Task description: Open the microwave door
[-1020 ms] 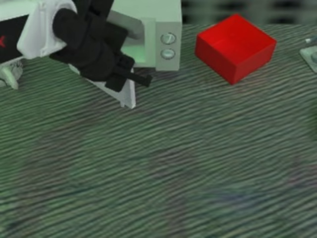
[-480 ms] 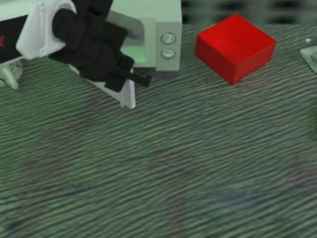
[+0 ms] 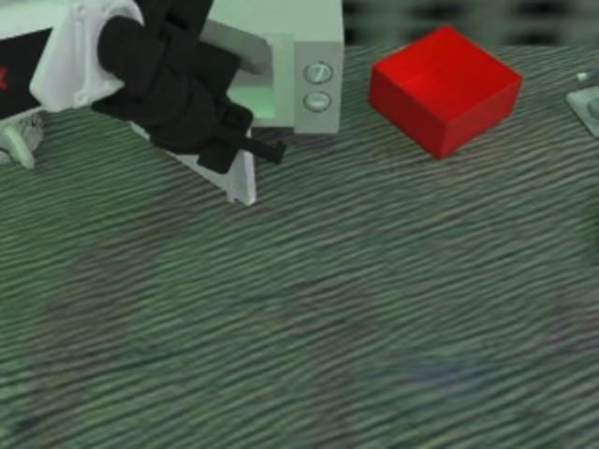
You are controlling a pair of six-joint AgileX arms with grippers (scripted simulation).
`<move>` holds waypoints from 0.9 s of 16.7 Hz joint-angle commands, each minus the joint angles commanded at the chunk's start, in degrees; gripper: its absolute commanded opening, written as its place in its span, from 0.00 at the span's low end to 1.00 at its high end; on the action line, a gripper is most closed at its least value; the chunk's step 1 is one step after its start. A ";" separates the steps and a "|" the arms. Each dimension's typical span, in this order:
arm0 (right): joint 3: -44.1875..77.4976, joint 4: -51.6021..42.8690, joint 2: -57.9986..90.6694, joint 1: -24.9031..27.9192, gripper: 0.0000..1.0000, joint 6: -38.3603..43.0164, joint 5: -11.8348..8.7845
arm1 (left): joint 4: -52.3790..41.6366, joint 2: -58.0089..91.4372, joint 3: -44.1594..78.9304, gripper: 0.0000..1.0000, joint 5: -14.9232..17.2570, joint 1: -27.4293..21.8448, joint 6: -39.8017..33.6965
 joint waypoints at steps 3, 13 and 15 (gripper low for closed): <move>0.00 0.00 0.00 0.00 1.00 0.00 0.00 | 0.00 0.00 0.00 0.00 0.00 0.00 0.00; 0.00 0.00 0.00 0.00 1.00 0.00 0.00 | -0.52 -2.93 -4.04 0.00 4.90 3.12 8.64; 0.00 0.00 0.00 0.00 1.00 0.00 0.00 | -0.29 -3.44 -4.08 0.00 5.26 3.36 9.21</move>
